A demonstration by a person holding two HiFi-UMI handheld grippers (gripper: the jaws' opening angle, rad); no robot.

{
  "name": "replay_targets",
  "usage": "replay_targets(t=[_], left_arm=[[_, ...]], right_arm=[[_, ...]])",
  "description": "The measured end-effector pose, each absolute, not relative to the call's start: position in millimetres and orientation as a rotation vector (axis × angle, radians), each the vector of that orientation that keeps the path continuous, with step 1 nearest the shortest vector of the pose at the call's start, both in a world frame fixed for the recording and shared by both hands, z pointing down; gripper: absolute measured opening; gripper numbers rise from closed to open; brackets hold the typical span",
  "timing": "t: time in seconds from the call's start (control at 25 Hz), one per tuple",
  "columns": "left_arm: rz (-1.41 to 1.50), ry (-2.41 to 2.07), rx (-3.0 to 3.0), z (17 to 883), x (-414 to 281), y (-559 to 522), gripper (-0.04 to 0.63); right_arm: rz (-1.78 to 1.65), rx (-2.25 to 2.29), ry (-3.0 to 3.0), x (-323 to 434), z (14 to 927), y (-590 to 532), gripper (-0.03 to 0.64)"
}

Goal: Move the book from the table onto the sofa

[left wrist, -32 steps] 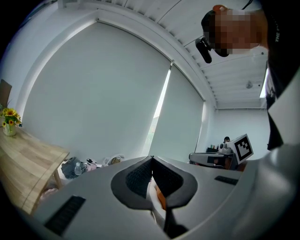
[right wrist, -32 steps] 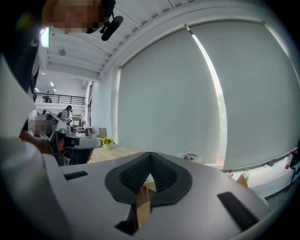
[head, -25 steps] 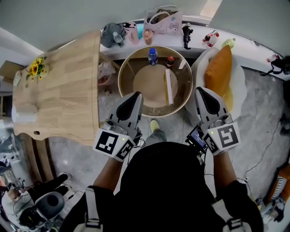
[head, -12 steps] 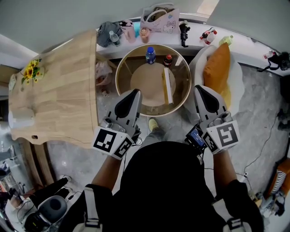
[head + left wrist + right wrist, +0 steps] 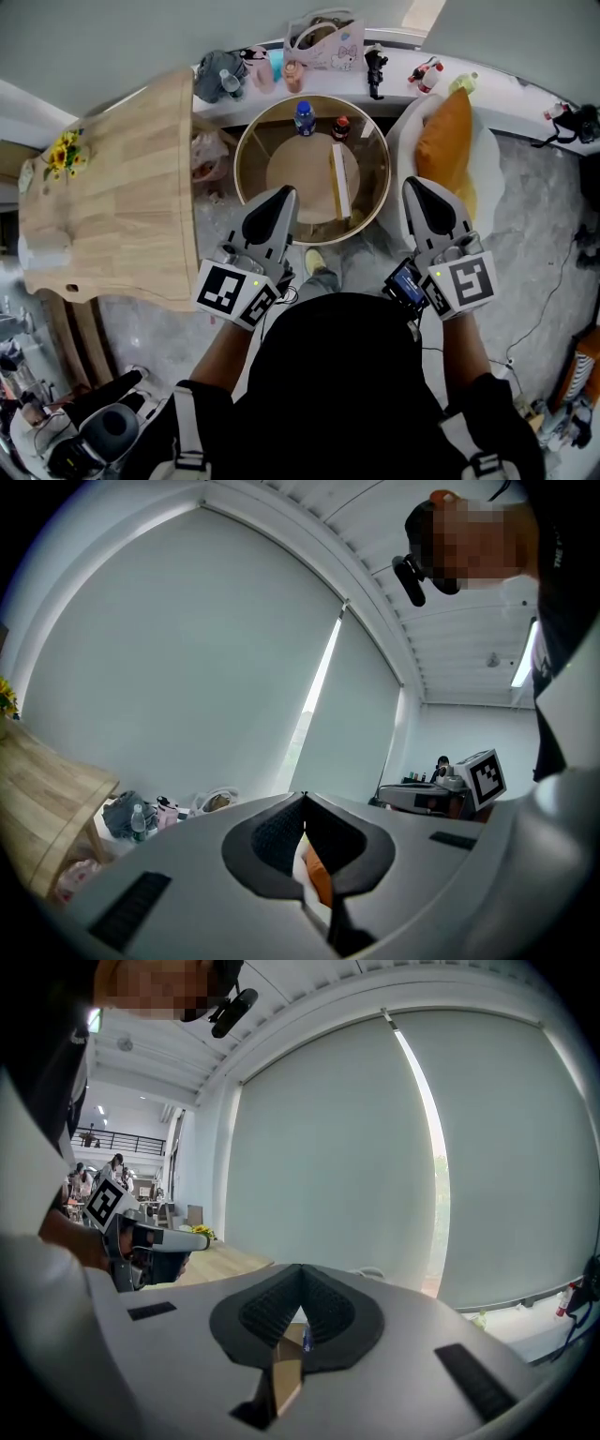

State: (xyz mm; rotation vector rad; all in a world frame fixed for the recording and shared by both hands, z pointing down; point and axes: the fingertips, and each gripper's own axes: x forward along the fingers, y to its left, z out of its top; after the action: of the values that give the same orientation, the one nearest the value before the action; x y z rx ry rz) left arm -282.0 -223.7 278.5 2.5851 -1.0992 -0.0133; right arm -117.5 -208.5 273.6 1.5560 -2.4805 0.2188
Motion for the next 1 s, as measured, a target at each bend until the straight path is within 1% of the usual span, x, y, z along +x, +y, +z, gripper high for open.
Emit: replay_targets(t=[0.36,0.64,1.0], left_arm=[[0.015,-1.145,2.561,282.7,-245.3,-252.6,0.012],[-0.007,-1.197,2.519,282.6,-223.9,-283.2,0.014],[0.117,-1.208,2.466,329.2,-196.6,-307.8,0.019]], right_arm=[[0.210,1.564,-2.525,-79.2,272.2,-249.8,0.012],[0.289,1.468,-2.525,-56.7,292.8,-278.4,0.012],[0.358,1.419,-2.497,-31.6,314.1,-306.5,0.012]])
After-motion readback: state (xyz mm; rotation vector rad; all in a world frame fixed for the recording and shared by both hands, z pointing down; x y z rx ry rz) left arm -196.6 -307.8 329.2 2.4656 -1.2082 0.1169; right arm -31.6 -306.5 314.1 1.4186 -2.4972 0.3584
